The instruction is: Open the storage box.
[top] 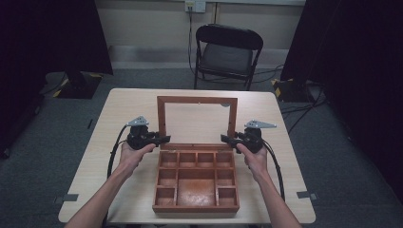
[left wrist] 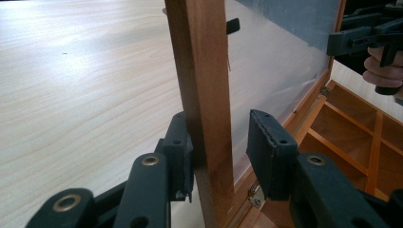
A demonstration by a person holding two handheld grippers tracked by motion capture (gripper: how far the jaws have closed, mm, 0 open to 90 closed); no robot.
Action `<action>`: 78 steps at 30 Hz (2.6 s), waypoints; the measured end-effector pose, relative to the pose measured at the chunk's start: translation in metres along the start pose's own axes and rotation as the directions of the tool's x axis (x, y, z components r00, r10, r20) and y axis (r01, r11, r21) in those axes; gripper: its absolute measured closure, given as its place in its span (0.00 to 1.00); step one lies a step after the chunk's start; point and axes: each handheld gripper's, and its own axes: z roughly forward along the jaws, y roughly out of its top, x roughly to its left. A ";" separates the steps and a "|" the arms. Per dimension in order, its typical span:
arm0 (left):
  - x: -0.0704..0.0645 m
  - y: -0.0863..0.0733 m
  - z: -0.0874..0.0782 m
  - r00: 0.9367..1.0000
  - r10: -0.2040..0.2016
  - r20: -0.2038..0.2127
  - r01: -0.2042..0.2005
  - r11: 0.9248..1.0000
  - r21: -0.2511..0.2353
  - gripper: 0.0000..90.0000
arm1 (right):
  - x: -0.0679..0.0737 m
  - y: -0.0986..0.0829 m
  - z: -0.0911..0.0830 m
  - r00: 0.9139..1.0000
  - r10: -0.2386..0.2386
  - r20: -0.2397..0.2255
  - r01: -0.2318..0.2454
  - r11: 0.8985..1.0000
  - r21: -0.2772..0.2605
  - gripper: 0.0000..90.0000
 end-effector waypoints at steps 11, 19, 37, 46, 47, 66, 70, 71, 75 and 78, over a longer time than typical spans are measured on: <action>0.008 0.008 0.011 1.000 -0.025 0.006 0.026 1.000 -0.004 0.68 | -0.005 -0.001 0.001 0.999 0.036 0.033 -0.035 0.999 -0.023 0.59; 0.010 0.007 0.012 1.000 -0.026 -0.002 0.026 1.000 -0.013 0.66 | -0.005 -0.002 0.004 0.998 0.042 0.039 -0.041 0.999 -0.028 0.55; 0.015 0.001 0.014 0.998 -0.061 -0.020 0.061 0.998 -0.007 0.50 | -0.009 -0.007 0.021 0.996 0.071 0.044 -0.071 0.997 -0.002 0.43; 0.020 -0.004 0.014 0.998 -0.065 -0.026 0.065 0.998 0.003 0.51 | -0.010 -0.010 0.029 0.995 0.088 0.041 -0.088 0.996 0.005 0.39; 0.020 -0.004 0.014 0.997 -0.072 -0.025 0.072 0.997 0.003 0.52 | -0.011 -0.010 0.030 0.995 0.093 0.037 -0.093 0.996 0.004 0.38; 0.026 -0.015 0.009 0.996 -0.081 -0.035 0.082 0.996 0.025 0.54 | -0.013 -0.013 0.038 0.994 0.100 0.046 -0.102 0.994 0.037 0.32; 0.028 -0.017 0.010 0.994 -0.104 -0.026 0.105 0.994 0.020 0.54 | -0.015 -0.014 0.038 0.992 0.109 0.057 -0.111 0.993 0.043 0.31; 0.029 -0.017 0.010 0.994 -0.106 -0.025 0.107 0.994 0.021 0.54 | -0.015 -0.014 0.038 0.992 0.112 0.055 -0.114 0.993 0.042 0.31; 0.030 -0.018 0.011 0.993 -0.121 -0.017 0.121 0.992 0.021 0.53 | -0.015 -0.015 0.040 0.992 0.115 0.060 -0.118 0.992 0.049 0.29; 0.031 -0.018 0.012 0.992 -0.124 -0.018 0.124 0.992 0.025 0.52 | -0.016 -0.015 0.040 0.991 0.115 0.063 -0.118 0.992 0.050 0.29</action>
